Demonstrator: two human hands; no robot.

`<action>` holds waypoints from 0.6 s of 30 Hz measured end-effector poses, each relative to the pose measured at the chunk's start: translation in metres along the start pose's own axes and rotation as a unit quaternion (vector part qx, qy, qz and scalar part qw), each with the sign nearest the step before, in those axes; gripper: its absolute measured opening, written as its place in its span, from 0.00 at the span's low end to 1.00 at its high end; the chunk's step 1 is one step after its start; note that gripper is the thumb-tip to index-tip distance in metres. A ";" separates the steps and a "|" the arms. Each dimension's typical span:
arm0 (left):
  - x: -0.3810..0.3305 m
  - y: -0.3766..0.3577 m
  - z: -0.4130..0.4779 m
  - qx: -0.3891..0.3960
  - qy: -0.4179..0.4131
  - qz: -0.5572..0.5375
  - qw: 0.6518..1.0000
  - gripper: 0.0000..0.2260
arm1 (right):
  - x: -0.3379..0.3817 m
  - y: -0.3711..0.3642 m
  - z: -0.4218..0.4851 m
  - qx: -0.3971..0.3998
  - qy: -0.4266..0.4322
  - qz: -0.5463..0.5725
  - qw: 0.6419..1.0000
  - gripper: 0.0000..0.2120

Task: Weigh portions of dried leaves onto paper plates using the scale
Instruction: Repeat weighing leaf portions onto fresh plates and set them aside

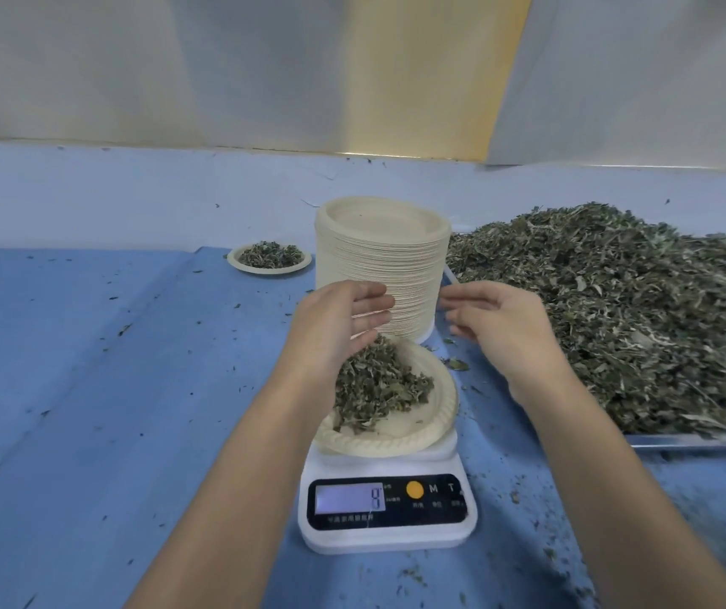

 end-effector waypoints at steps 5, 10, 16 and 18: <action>-0.004 -0.014 0.001 0.006 0.005 -0.009 1.000 0.10 | -0.013 0.020 0.016 0.021 0.007 -0.262 0.965 0.17; -0.010 -0.031 0.007 0.019 -0.011 -0.038 0.999 0.11 | -0.029 -0.009 0.030 0.173 0.050 -0.485 0.856 0.20; -0.006 -0.043 0.009 0.033 -0.008 -0.047 0.998 0.11 | -0.052 -0.029 0.032 0.230 0.022 -0.579 0.782 0.09; -0.003 -0.043 0.009 0.034 -0.008 -0.046 0.998 0.11 | -0.056 -0.030 0.030 0.216 0.035 -0.599 0.770 0.14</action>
Point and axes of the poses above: each hand's wrist, its own z-axis towards the middle knuckle, its own y-axis out of the back of the hand, x = y × z, the point moved 4 cm from there along z, towards the middle knuckle, and after that the axes turned 2 degrees about y, right-handed, at the moved point
